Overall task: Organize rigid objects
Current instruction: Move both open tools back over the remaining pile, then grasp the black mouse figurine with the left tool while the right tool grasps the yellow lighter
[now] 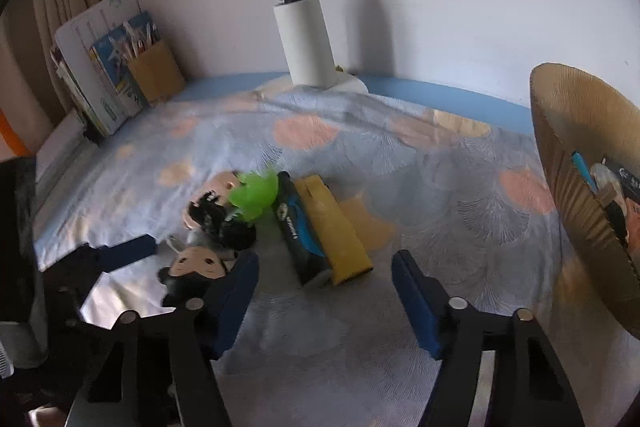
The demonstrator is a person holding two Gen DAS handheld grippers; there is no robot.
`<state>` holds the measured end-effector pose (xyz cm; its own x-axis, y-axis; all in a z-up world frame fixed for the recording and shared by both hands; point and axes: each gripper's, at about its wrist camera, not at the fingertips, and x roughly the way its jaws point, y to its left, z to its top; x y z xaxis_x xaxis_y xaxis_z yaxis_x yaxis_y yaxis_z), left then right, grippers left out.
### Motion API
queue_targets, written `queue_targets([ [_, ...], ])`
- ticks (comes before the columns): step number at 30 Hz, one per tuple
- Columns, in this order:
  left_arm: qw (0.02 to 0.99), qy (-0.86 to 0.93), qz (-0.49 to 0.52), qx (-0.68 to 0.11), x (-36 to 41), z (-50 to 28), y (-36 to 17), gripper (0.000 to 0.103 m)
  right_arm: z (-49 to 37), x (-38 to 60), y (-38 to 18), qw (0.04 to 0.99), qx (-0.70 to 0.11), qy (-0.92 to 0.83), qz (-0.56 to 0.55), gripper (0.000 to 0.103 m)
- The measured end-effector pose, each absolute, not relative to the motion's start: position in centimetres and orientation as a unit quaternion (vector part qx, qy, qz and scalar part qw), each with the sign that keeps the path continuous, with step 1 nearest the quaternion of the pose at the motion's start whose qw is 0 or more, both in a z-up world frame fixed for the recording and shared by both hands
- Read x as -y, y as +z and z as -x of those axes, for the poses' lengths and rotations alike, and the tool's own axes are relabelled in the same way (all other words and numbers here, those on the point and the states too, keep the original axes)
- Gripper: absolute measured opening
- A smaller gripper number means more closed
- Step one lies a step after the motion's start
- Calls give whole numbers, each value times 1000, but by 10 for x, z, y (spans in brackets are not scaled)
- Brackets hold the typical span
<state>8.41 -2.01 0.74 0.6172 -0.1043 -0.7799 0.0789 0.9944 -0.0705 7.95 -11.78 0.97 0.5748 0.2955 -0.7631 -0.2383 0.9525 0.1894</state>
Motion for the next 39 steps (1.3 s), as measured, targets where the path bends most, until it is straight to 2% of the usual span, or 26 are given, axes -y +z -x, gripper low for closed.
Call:
queue_targets([
  [5, 897, -37, -12, -441, 24, -87, 4, 103, -88, 116, 2, 887, -436, 151, -10, 40],
  [11, 897, -38, -8, -440, 21, -89, 3, 103, -86, 119, 3, 887, -432, 161, -19, 35],
  [22, 897, -37, -11, -440, 21, -90, 3, 103, -53, 154, 4, 886, -427, 169, -62, 31],
  [27, 897, -37, -11, -440, 21, -90, 3, 103, -45, 175, 17, 902, -395, 149, -90, 31],
  [30, 897, -37, -11, -440, 21, -90, 3, 103, -58, 173, 13, 899, -414, 124, -63, 31],
  [34, 897, -37, -11, -440, 22, -89, 3, 103, -70, 169, 3, 885, -433, 148, -82, 31],
  [39, 897, -37, -11, -440, 21, -89, 3, 103, -74, 150, 3, 885, -440, 148, -28, 32],
])
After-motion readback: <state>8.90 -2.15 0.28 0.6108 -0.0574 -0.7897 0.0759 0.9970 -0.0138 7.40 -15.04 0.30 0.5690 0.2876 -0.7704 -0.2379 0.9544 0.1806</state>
